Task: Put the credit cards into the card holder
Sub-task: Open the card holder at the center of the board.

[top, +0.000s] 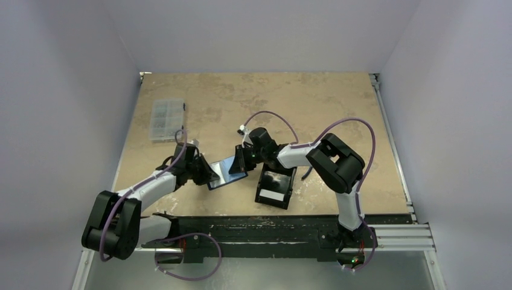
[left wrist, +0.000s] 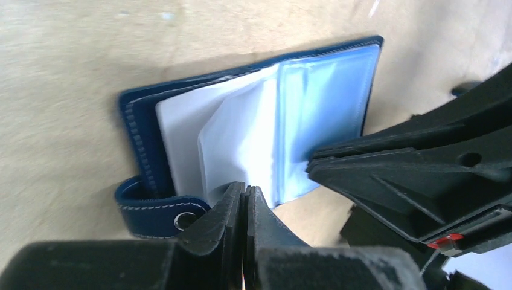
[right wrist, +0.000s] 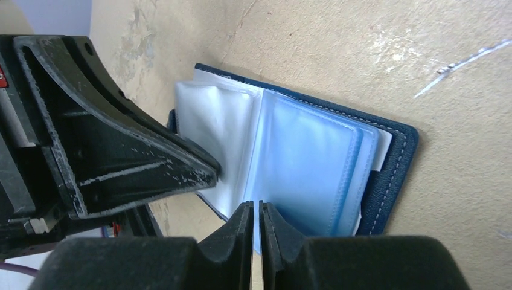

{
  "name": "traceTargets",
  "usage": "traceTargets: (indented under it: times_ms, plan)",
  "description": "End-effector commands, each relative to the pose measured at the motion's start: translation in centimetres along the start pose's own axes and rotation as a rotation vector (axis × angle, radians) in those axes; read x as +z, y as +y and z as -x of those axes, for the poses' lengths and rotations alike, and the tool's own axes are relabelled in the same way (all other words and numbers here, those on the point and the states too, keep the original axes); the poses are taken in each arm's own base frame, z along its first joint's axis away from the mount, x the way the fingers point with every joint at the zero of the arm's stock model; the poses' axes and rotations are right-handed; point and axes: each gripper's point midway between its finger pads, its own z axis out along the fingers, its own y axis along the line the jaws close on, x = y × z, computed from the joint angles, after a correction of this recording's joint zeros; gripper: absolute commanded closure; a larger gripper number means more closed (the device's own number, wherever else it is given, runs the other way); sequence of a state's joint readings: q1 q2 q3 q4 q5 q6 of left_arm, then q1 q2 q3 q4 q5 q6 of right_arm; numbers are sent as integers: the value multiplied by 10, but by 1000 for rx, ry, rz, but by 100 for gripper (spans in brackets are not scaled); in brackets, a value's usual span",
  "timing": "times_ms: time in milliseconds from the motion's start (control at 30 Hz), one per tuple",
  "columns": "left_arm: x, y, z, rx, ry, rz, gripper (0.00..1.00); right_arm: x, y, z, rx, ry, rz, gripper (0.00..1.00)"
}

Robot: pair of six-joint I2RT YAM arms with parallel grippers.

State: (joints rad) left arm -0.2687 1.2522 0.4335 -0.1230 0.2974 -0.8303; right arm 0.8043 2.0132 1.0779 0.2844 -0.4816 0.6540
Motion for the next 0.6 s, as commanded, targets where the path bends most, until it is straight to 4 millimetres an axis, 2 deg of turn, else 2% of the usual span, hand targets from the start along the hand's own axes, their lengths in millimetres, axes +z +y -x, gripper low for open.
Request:
traceTargets:
  times_ms: [0, 133, 267, 400, 567]
  plan:
    - [-8, 36, 3, -53, -91, 161, 100, -5, -24, -6, 25, -7, -45, 83]
    - [-9, 48, 0, -71, -98, 212, 100, -7, -36, -13, 33, -3, -70, 84]
    - [-11, 65, 2, -94, -110, 312, 100, -7, -39, -15, 32, -3, -79, 84]
    - [-21, 86, 5, -135, -149, 443, 100, -7, -40, -14, 32, -5, -81, 84]
    - [-27, 92, 6, -157, -189, 470, 100, -7, -41, -15, 30, -2, -84, 84]
